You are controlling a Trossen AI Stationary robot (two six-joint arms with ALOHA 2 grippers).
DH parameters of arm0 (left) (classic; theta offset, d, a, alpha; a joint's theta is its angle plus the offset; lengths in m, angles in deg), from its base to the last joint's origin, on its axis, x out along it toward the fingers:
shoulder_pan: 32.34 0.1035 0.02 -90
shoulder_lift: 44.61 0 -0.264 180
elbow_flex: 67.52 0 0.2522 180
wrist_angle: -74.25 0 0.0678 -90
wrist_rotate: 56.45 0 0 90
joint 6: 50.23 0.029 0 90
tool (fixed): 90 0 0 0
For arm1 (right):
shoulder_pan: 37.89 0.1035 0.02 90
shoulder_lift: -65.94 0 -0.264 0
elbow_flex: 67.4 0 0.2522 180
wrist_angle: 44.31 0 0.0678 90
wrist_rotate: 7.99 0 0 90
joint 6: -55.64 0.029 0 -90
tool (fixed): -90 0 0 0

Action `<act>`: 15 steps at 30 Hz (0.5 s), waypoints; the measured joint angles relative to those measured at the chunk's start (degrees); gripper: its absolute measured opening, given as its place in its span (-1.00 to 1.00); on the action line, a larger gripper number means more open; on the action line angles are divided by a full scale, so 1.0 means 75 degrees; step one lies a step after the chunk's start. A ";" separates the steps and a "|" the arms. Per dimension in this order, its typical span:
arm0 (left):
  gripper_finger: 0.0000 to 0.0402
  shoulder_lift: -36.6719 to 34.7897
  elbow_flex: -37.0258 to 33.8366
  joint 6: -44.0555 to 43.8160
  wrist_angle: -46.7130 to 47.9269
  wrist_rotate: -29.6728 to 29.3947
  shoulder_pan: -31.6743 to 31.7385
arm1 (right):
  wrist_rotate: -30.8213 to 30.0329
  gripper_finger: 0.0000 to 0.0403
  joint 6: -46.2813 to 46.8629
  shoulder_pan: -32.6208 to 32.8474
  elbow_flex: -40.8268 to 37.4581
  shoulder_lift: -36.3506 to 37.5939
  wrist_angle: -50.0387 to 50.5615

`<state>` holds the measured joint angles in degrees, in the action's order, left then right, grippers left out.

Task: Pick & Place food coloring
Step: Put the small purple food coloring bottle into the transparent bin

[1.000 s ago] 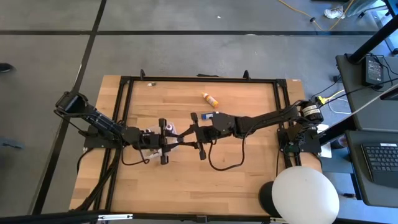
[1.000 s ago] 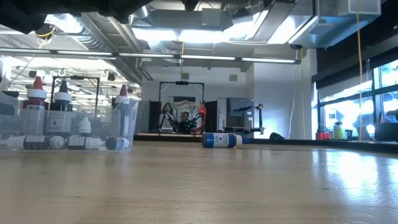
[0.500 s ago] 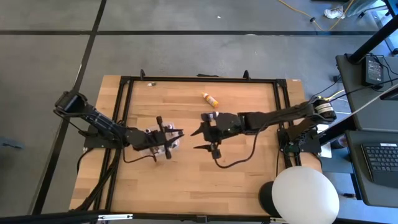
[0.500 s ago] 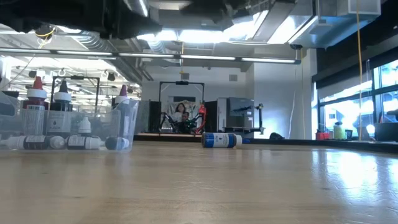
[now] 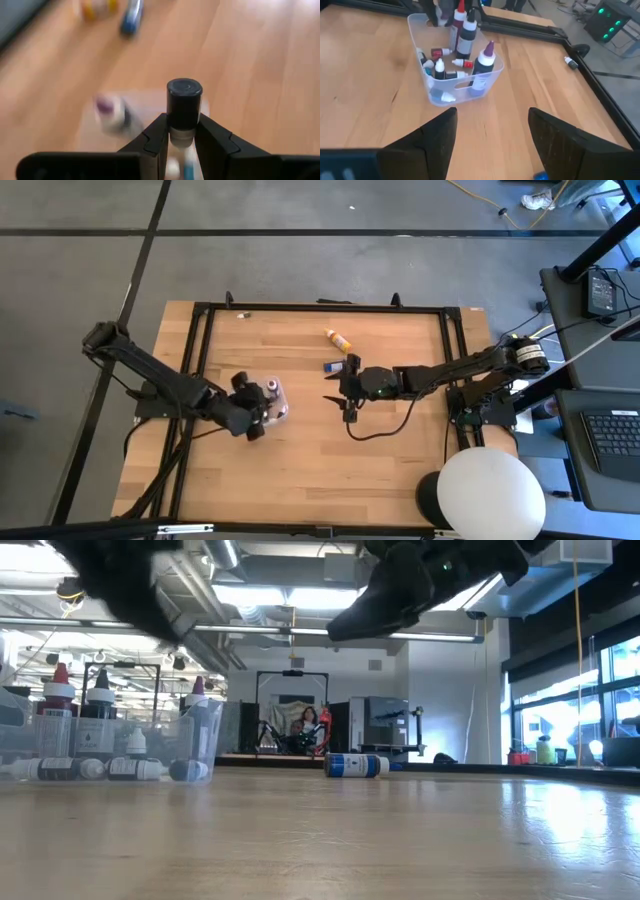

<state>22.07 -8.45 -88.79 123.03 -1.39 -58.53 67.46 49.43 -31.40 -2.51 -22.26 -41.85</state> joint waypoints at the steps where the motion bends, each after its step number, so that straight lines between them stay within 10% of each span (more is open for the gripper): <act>1: -0.62 0.0014 0.0001 -0.0384 0.0324 0.0276 0.0037 | 0.0001 0.23 -0.0001 -0.0010 0.0000 0.0000 -0.0015; 15: -0.58 0.1220 0.0001 -0.1035 0.1074 0.1439 0.0107 | 0.0017 0.23 -0.0001 -0.0013 -0.0003 0.0000 -0.0058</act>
<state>31.22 -8.44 -96.55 131.08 9.40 -57.72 67.59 49.42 -31.50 -2.53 -22.26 -42.29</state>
